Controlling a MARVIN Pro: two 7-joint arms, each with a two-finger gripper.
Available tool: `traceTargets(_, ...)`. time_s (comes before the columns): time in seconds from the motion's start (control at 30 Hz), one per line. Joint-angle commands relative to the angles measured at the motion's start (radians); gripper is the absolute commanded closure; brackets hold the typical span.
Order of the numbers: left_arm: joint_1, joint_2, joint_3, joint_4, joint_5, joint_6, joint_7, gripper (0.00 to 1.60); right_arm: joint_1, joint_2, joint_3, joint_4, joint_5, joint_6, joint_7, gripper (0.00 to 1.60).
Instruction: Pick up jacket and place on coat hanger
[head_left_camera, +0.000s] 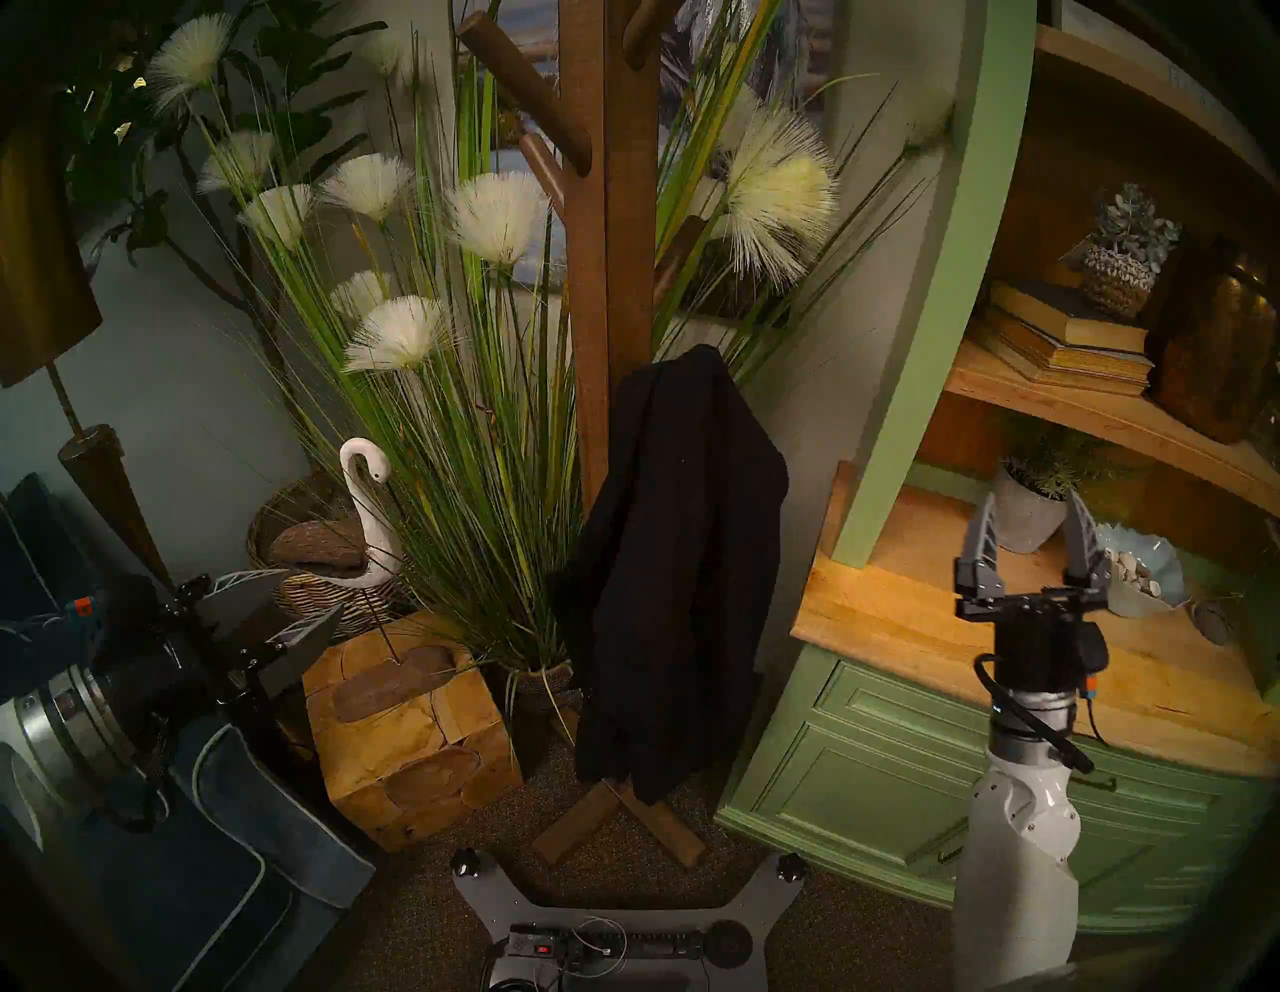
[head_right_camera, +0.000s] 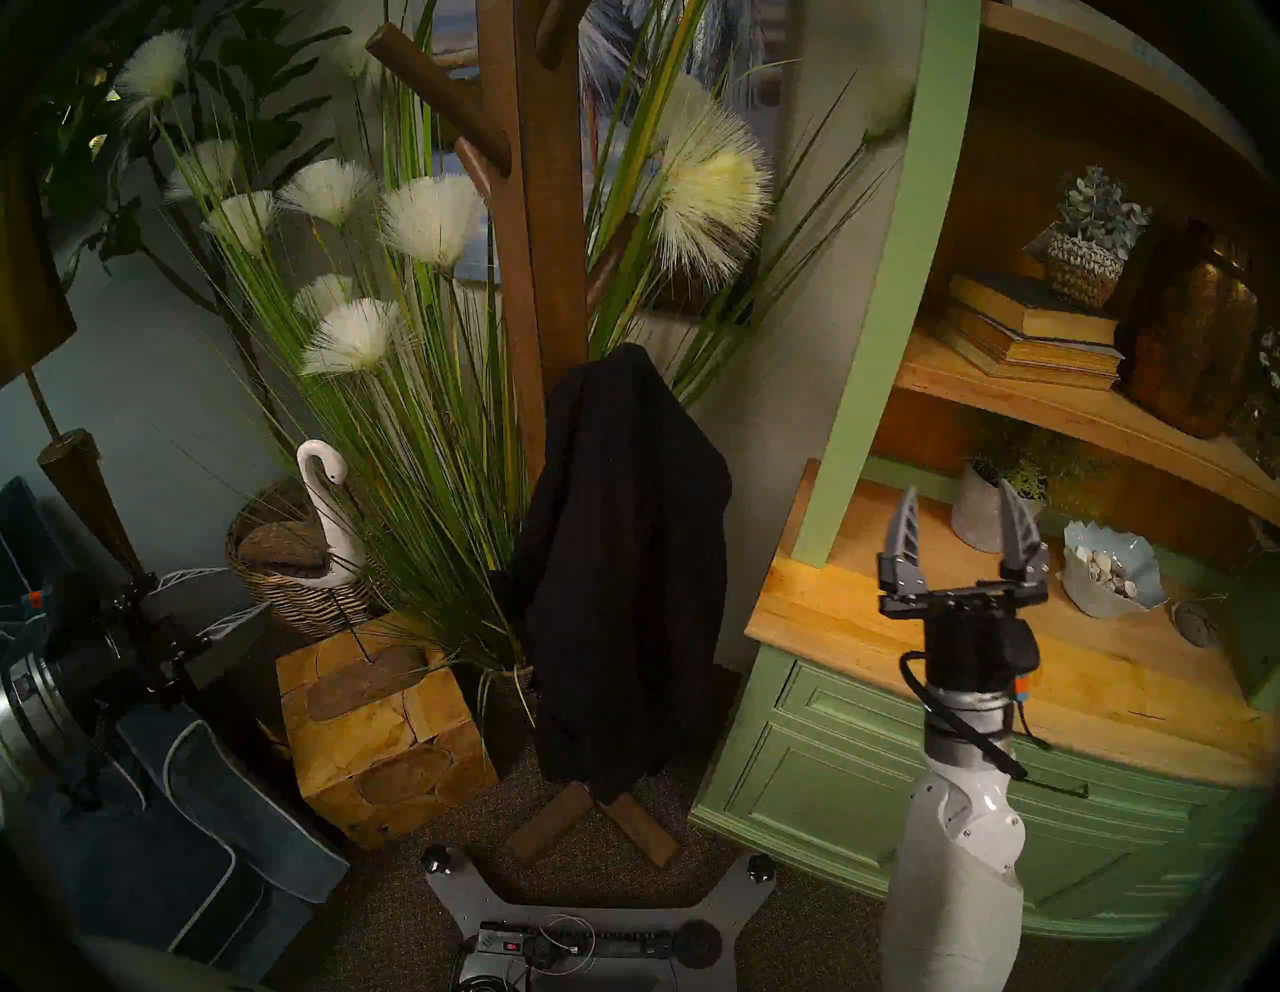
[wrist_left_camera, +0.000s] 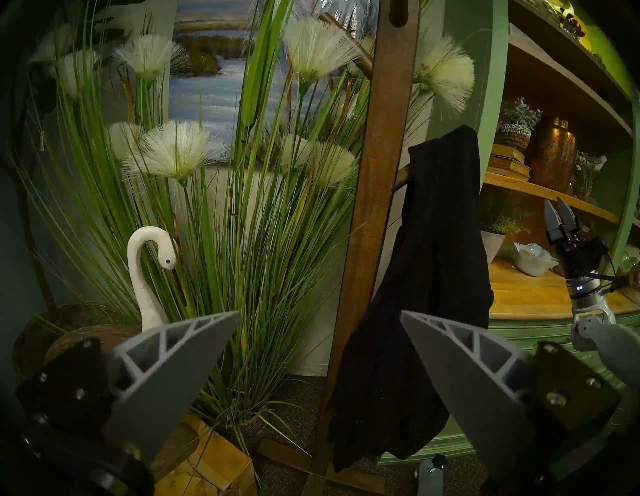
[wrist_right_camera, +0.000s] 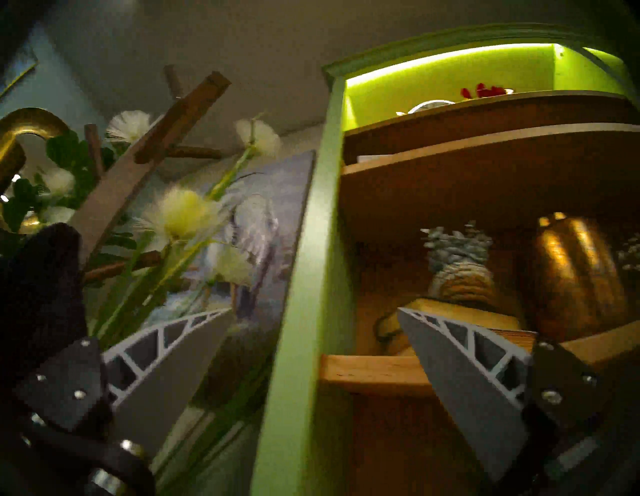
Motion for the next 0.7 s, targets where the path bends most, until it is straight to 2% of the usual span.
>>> traceTargets(0.0,-0.003,0.002,0.002,-0.014,-0.01,-0.001,-0.01,0.0,-0.105,-0.096,0.074,-0.108,0.102,0.0,-0.019,0.0)
traceTargets(0.23,-0.003,0.002,0.001,-0.015,-0.013,-0.001,-0.013,0.0,-0.152,-0.138,0.035,-0.164,0.185,0.0,0.024,0.0)
traceTargets(0.43,-0.002,0.001,-0.001,-0.016,-0.017,0.0,-0.017,0.0,-0.241,-0.189,-0.031,-0.247,0.285,0.0,0.071,0.0)
traceTargets(0.67,-0.001,0.002,-0.002,-0.016,-0.019,0.0,-0.018,0.0,-0.266,-0.199,-0.045,-0.259,0.354,0.0,0.116,0.0)
